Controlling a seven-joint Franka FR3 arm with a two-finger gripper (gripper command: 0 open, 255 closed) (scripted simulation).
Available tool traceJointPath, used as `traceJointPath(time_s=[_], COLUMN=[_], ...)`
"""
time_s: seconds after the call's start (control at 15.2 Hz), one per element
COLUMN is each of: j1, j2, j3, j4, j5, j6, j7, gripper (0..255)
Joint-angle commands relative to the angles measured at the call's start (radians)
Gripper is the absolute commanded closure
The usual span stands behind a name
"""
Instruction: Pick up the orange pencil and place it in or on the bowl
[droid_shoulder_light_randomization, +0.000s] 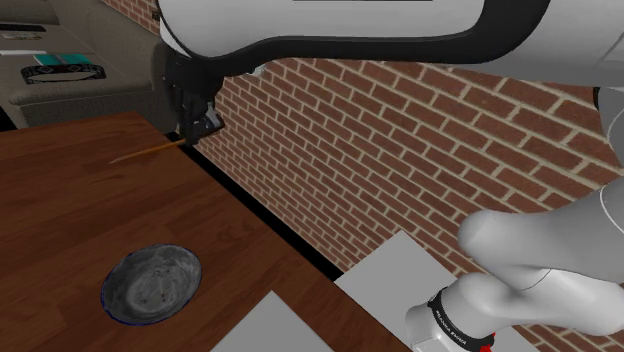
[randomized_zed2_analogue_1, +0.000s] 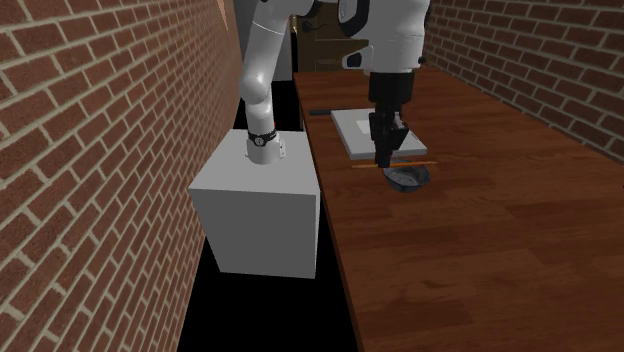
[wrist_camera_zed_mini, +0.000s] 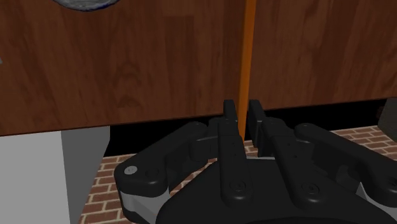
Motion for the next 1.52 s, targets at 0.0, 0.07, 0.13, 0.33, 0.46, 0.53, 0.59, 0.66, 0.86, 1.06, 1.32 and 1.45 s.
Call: traceJointPath(time_s=[0.0,0.07,0.13,0.33,0.46,0.53,0.59,0.66,0.86,1.06,1.32,1.45], j1=[0.069,0.11,0.15,0.265,0.335,0.367,0.398,0.427,0.497,0.514,0.503,0.496], j2=[0.026,0.039,0.052,0.084,0.1,0.106,0.111,0.114,0.114,0.106,0.092,0.084], j3=[-0.026,-0.04,-0.054,-0.09,-0.111,-0.118,-0.125,-0.131,-0.136,-0.129,-0.114,-0.105], j4=[-0.018,-0.029,-0.039,-0.06,-0.067,-0.069,-0.07,-0.069,-0.059,-0.077,-0.122,-0.142], j5=[-0.033,-0.05,-0.067,-0.114,-0.14,-0.151,-0.16,-0.167,-0.18,-0.175,-0.16,-0.151], j6=[-0.003,-0.003,-0.004,-0.01,-0.018,-0.023,-0.029,-0.035,-0.056,-0.039,0.012,0.036], j7=[0.049,0.078,0.107,0.195,0.251,0.278,0.304,0.329,0.399,0.421,0.416,0.413], gripper=[255,255,255,255,255,255,255,255,255,255,255,255])
